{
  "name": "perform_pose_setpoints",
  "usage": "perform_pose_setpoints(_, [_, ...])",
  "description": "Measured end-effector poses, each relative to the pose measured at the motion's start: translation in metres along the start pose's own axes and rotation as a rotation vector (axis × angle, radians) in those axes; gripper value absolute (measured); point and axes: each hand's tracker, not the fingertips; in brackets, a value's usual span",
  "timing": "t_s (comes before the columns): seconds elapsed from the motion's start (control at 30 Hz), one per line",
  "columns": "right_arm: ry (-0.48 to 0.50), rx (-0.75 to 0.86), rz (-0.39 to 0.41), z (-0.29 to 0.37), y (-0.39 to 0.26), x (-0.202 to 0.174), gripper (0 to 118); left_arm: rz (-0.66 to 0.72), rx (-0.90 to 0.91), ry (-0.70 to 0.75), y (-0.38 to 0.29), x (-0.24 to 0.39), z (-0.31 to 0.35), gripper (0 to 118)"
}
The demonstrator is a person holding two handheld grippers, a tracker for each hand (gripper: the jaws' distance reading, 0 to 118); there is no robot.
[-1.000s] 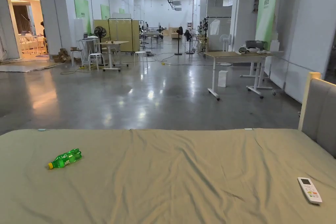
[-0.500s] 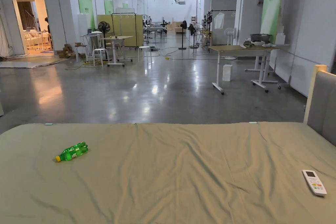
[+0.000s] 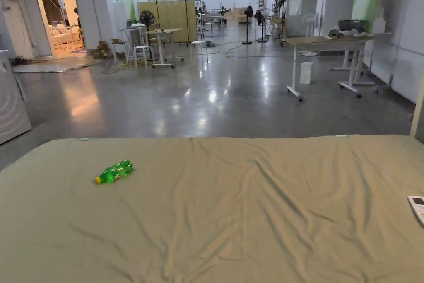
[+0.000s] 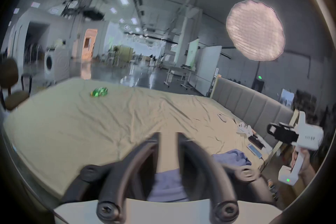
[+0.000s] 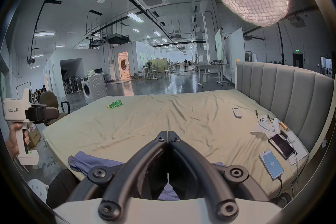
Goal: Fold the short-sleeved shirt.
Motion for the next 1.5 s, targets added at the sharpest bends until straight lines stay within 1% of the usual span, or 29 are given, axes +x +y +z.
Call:
perform_pose_setpoints(0.03, [-0.001,-0.005,-0.003,0.001,-0.002,0.001,0,0.034,-0.041,0.044,0.0,-0.005,-0.003,70])
perform_pose_setpoints(0.07, [0.003,-0.015,-0.009,0.0,-0.004,0.001,0,0.05,-0.078,0.066,-0.003,-0.016,-0.008,85])
perform_pose_setpoints(0.1, [0.008,-0.025,-0.018,0.0,-0.006,0.002,0,0.083,-0.116,0.075,-0.01,-0.032,-0.014,90])
perform_pose_setpoints(0.2, [0.015,-0.052,-0.038,-0.001,-0.015,0.003,0,0.186,-0.215,0.036,-0.031,-0.081,-0.03,91])
perform_pose_setpoints(0.23, [0.019,-0.063,-0.044,-0.002,-0.018,0.004,0,0.249,-0.242,0.047,-0.042,-0.098,-0.037,92])
perform_pose_setpoints(0.3, [0.026,-0.088,-0.06,-0.003,-0.021,0.006,0,0.331,-0.283,0.145,-0.066,-0.127,-0.048,93])
perform_pose_setpoints(0.37, [0.034,-0.1,-0.06,-0.002,-0.023,0.004,0,0.422,-0.319,0.143,-0.086,-0.153,-0.056,93])
perform_pose_setpoints(0.43, [0.038,-0.115,-0.057,-0.003,-0.024,0.004,0,0.58,-0.327,0.066,-0.102,-0.17,-0.061,93])
perform_pose_setpoints(0.47, [0.037,-0.118,-0.054,-0.003,-0.026,0.002,0,0.691,-0.306,-0.013,-0.111,-0.176,-0.063,93])
perform_pose_setpoints(0.53, [0.039,-0.129,-0.054,-0.003,-0.027,0.001,0,0.829,-0.27,-0.076,-0.126,-0.185,-0.07,93])
perform_pose_setpoints(0.57, [0.04,-0.135,-0.054,-0.003,-0.028,0.0,0,0.865,-0.273,-0.037,-0.127,-0.176,-0.069,93])
perform_pose_setpoints(0.6, [0.041,-0.14,-0.052,-0.002,-0.028,-0.002,0,0.903,-0.299,-0.032,-0.129,-0.17,-0.071,93])
perform_pose_setpoints(0.67, [0.05,-0.152,-0.044,-0.002,-0.028,-0.005,0,0.957,-0.343,-0.095,-0.141,-0.169,-0.079,92])
perform_pose_setpoints(0.73, [0.053,-0.157,-0.026,-0.001,-0.028,-0.008,0,0.947,-0.314,-0.124,-0.13,-0.146,-0.07,87])
perform_pose_setpoints(0.77, [0.053,-0.161,-0.016,-0.001,-0.028,-0.009,0,0.969,-0.322,-0.133,-0.128,-0.145,-0.07,80])
perform_pose_setpoints(0.8, [0.055,-0.164,-0.01,-0.001,-0.028,-0.01,0,0.988,-0.328,-0.133,-0.129,-0.144,-0.07,62])
perform_pose_setpoints(0.83, [0.055,-0.167,-0.005,-0.001,-0.028,-0.01,0,0.989,-0.346,-0.1,-0.126,-0.134,-0.074,19])
perform_pose_setpoints(0.87, [0.054,-0.168,-0.004,-0.001,-0.029,-0.01,0,0.97,-0.359,-0.084,-0.125,-0.126,-0.075,11])
perform_pose_setpoints(0.93, [0.057,-0.175,-0.005,-0.001,-0.029,-0.01,0,0.958,-0.354,-0.098,-0.124,-0.116,-0.073,11])
perform_pose_setpoints(0.97, [0.054,-0.176,-0.005,-0.001,-0.03,-0.01,0,0.967,-0.336,-0.101,-0.125,-0.136,-0.075,11])
perform_pose_setpoints(1.03, [0.052,-0.182,-0.011,-0.001,-0.031,-0.009,0,1.039,-0.277,-0.1,-0.123,-0.139,-0.07,11])
perform_pose_setpoints(1.07, [0.05,-0.185,-0.013,0.0,-0.031,-0.008,0,1.039,-0.233,-0.083,-0.119,-0.138,-0.065,10])
perform_pose_setpoints(1.2, [0.046,-0.189,-0.014,0.001,-0.032,-0.004,0,0.942,-0.225,-0.081,-0.096,-0.15,-0.054,10])
perform_pose_setpoints(1.23, [0.044,-0.189,-0.016,0.002,-0.032,-0.002,0,0.935,-0.211,-0.079,-0.096,-0.177,-0.052,10])
perform_pose_setpoints(1.27, [0.044,-0.19,-0.02,0.002,-0.033,-0.001,0,0.935,-0.181,-0.072,-0.09,-0.189,-0.048,10])
perform_pose_setpoints(1.33, [0.041,-0.193,-0.034,0.002,-0.035,0.002,0,0.898,-0.142,-0.017,-0.071,-0.207,-0.036,10])
perform_pose_setpoints(1.37, [0.041,-0.193,-0.04,0.002,-0.037,0.003,0,0.878,-0.142,0.008,-0.063,-0.203,-0.033,10])
perform_pose_setpoints(1.43, [0.041,-0.198,-0.052,0.003,-0.04,0.006,0,0.796,-0.157,0.051,-0.041,-0.206,-0.027,10])
perform_pose_setpoints(1.5, [0.039,-0.199,-0.062,0.004,-0.043,0.008,0,0.664,-0.185,0.089,-0.018,-0.198,-0.025,10])
